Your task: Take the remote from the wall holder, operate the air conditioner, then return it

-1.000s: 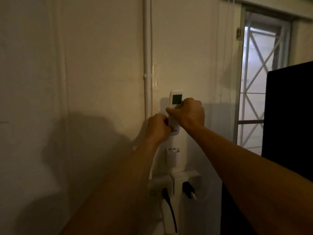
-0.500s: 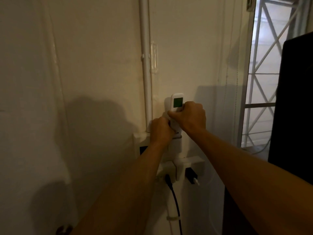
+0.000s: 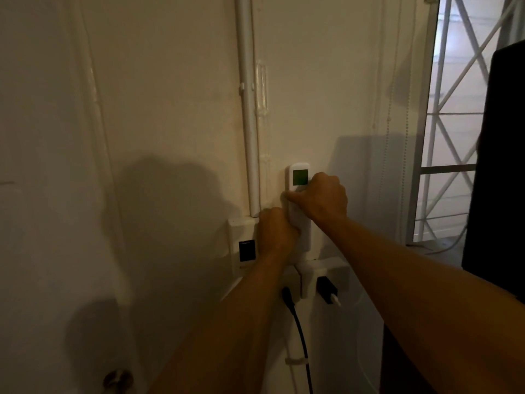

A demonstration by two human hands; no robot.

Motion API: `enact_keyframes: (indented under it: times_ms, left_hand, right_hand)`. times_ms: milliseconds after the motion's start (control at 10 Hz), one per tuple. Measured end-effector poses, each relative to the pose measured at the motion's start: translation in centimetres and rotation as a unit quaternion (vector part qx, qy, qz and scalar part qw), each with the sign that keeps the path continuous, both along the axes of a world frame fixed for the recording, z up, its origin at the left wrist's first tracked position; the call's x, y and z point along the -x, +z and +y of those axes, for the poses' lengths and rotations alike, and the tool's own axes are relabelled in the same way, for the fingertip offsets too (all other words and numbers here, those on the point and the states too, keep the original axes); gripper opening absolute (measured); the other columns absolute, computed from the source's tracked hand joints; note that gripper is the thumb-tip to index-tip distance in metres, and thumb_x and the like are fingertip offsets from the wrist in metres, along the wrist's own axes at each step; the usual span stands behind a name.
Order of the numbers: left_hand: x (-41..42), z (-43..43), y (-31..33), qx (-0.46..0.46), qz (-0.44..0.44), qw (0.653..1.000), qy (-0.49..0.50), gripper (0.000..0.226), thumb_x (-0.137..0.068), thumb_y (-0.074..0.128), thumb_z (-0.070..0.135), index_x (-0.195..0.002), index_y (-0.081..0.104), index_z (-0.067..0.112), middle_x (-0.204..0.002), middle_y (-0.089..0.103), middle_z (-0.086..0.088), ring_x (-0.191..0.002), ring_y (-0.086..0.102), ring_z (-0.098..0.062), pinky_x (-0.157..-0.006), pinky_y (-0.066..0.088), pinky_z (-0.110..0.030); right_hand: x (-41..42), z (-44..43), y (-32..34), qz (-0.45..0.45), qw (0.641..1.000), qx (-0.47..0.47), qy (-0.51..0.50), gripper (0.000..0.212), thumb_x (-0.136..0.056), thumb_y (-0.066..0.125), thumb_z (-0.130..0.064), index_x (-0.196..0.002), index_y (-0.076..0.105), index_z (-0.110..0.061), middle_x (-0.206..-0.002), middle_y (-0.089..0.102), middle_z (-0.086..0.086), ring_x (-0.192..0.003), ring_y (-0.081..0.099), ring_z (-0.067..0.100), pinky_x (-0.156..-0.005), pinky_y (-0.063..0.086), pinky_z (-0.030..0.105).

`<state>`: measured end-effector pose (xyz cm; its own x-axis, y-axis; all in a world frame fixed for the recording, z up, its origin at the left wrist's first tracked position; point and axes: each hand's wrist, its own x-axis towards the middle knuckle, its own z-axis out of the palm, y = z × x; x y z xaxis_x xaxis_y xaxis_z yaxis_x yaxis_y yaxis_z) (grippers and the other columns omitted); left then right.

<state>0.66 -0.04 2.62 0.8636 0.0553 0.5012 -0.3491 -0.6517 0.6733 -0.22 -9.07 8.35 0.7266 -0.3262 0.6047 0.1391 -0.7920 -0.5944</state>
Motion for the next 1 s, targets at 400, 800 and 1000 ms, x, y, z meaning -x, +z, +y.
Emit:
enact_keyframes:
  times_ms: [400, 800, 1000]
  left_hand:
    - [-0.5, -0.3, -0.1, 0.005, -0.018, 1.0, 0.023, 0.011, -0.085, 0.066, 0.015, -0.081, 0.067, 0.005, -0.096, 0.069, -0.016, -0.085, 0.066, -0.026, -0.066, 0.051, -0.029]
    - [-0.5, 0.3, 0.4, -0.045, 0.001, 0.999, -0.011, 0.011, -0.089, 0.061, 0.012, -0.093, 0.067, 0.004, -0.104, 0.067, -0.017, -0.087, 0.063, -0.025, -0.067, 0.047, -0.028]
    - [0.2, 1.1, -0.4, -0.08, 0.038, 0.996, -0.025, 0.016, -0.092, 0.058, 0.014, -0.079, 0.06, 0.005, -0.102, 0.067, -0.018, -0.079, 0.06, -0.023, -0.069, 0.05, -0.029]
  right_hand:
    - [-0.1, 0.3, -2.5, 0.018, 1.0, -0.004, -0.013, 0.049, -0.068, 0.076, -0.051, -0.086, 0.066, -0.007, -0.085, 0.07, 0.011, -0.074, 0.067, 0.023, -0.057, 0.049, 0.028]
    - [1.1, -0.6, -2.7, 0.086, 0.995, -0.008, 0.047, 0.047, -0.076, 0.069, -0.05, -0.09, 0.067, -0.005, -0.082, 0.065, 0.007, -0.073, 0.064, 0.021, -0.056, 0.051, 0.026]
    - [3.1, -0.6, -4.3, 0.183, 0.979, 0.079, 0.05, 0.031, -0.09, 0.058, -0.025, -0.113, 0.061, -0.005, -0.111, 0.067, 0.013, -0.09, 0.064, 0.025, -0.08, 0.056, 0.034]
